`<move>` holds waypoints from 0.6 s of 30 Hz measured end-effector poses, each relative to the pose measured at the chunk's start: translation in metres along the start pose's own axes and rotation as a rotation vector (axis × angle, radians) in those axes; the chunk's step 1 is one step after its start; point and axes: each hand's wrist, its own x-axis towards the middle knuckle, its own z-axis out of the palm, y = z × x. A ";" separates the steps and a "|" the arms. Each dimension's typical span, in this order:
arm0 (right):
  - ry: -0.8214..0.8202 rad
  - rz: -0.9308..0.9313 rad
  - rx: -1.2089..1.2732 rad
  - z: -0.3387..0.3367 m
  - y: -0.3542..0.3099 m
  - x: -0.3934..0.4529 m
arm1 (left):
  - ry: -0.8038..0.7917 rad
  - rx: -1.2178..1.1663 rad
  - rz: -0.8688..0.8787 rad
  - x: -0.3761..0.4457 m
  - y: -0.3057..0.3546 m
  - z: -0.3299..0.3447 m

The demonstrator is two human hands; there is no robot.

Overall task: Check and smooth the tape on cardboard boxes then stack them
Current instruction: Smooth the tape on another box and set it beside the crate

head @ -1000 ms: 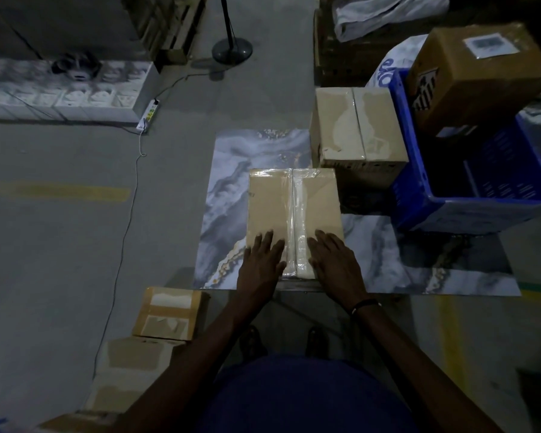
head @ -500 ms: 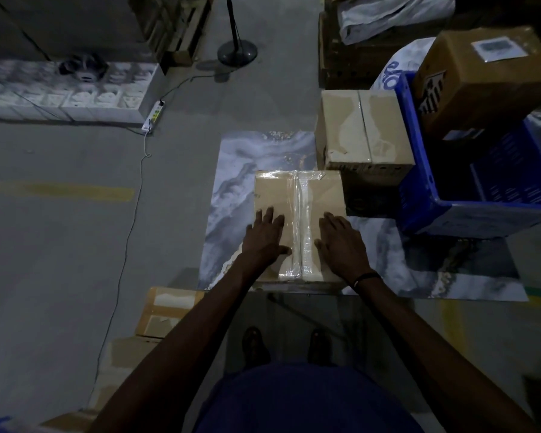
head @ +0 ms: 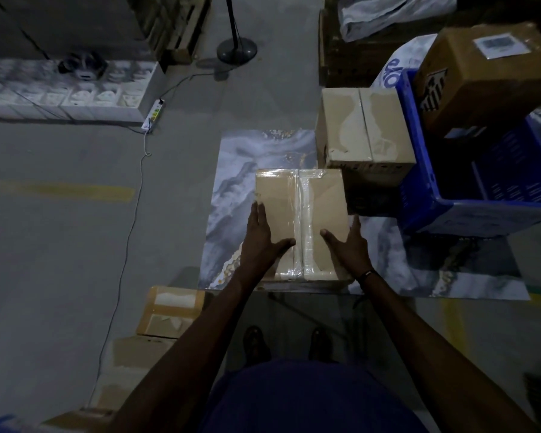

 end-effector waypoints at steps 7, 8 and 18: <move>-0.121 0.026 0.060 -0.007 0.019 0.000 | 0.059 -0.147 -0.083 -0.014 -0.004 0.003; -0.125 0.026 0.077 -0.007 0.023 0.001 | 0.078 -0.170 -0.072 -0.016 -0.005 0.003; -0.156 0.128 0.294 -0.028 -0.015 0.016 | 0.115 -0.278 -0.217 0.005 0.002 -0.032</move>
